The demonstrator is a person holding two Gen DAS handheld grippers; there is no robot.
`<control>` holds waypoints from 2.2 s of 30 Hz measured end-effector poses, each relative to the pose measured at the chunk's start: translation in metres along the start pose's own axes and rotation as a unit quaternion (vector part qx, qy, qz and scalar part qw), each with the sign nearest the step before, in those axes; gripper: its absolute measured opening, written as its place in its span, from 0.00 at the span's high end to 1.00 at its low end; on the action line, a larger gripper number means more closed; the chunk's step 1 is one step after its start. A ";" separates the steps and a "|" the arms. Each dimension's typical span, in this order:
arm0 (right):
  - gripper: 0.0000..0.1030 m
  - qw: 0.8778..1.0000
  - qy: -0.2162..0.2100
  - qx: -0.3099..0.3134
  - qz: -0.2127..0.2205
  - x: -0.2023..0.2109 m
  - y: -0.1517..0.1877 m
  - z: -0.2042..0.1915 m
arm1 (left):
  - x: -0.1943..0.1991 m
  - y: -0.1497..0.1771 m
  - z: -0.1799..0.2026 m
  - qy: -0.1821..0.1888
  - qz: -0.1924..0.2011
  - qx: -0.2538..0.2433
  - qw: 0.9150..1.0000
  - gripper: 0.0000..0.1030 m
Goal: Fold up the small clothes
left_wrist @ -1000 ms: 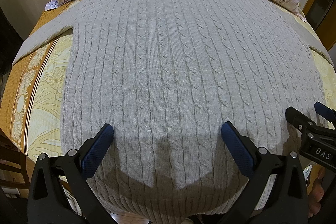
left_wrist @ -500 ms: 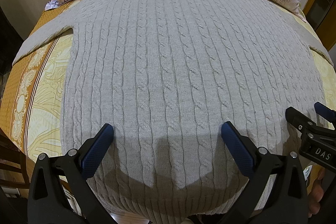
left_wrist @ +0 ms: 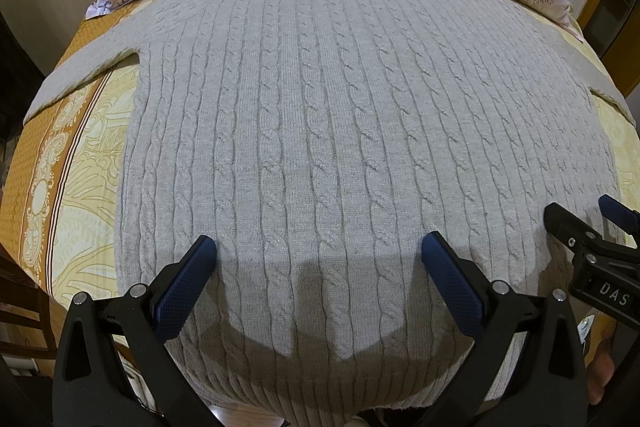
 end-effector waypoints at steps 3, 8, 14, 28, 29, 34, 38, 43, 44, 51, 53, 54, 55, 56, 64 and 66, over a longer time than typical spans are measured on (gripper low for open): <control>0.02 1.000 0.000 0.000 0.000 0.000 0.000 -0.001 | 0.000 0.000 0.000 0.000 0.000 0.000 1.000 0.01; 0.02 1.000 0.000 0.000 0.002 0.001 0.000 -0.001 | 0.000 0.000 0.000 0.000 0.000 0.000 1.000 0.01; 0.02 1.000 0.000 0.001 0.004 0.003 0.000 0.002 | 0.000 0.000 0.000 0.000 0.000 0.000 1.000 0.01; 0.02 1.000 -0.003 0.008 0.013 0.003 -0.001 -0.001 | 0.000 0.000 0.000 0.000 -0.001 0.000 1.000 0.01; 0.02 1.000 -0.004 0.010 0.014 0.003 -0.001 -0.001 | 0.000 0.000 0.000 0.000 -0.002 0.000 1.000 0.01; 0.02 1.000 -0.008 0.020 0.023 0.004 0.000 -0.002 | -0.002 -0.002 -0.002 0.001 -0.004 -0.001 1.000 0.01; 0.02 0.999 -0.011 0.025 0.029 0.004 0.000 -0.002 | -0.001 0.000 -0.002 0.001 -0.009 -0.001 1.000 0.01; 0.02 0.999 -0.015 0.035 0.027 0.004 -0.002 -0.002 | -0.004 -0.001 -0.001 0.001 -0.014 -0.002 1.000 0.01; 0.02 0.999 -0.016 0.037 0.028 0.004 -0.002 -0.003 | -0.004 -0.001 -0.001 0.001 -0.015 -0.003 1.000 0.01; 0.02 0.998 -0.047 0.038 0.033 0.006 -0.007 0.003 | -0.003 -0.002 -0.001 0.002 -0.023 -0.005 1.000 0.01; 0.02 0.996 -0.070 -0.005 0.051 0.010 -0.020 0.022 | -0.002 -0.006 -0.003 0.002 -0.016 -0.001 1.000 0.01; 0.02 0.995 -0.078 -0.032 0.062 0.012 -0.029 0.035 | -0.003 -0.009 -0.005 0.002 -0.014 0.001 1.000 0.01; 0.02 0.992 -0.085 -0.060 0.069 0.013 -0.037 0.051 | -0.002 -0.012 -0.006 0.005 -0.011 0.005 1.000 0.01; 0.02 0.988 -0.089 -0.098 0.073 0.011 -0.048 0.073 | -0.003 -0.017 -0.007 0.011 -0.008 0.009 1.000 0.01; 0.16 0.931 -0.120 -0.328 0.104 -0.006 -0.107 0.228 | -0.003 -0.049 -0.005 0.059 0.046 0.026 0.997 0.01; 0.16 0.922 -0.115 -0.355 0.102 -0.011 -0.115 0.251 | -0.003 -0.057 -0.003 0.056 0.061 0.020 0.996 0.01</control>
Point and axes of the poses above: each gripper's, at about its wrist camera, not at the fingertips, and x roughly against the way its jaws point, z to its right, y to its underside, the point moved 7 cm from there along -x, roughly the way its jaws point, and after that the axes turned 1 degree about y, right-handed, at the moved point
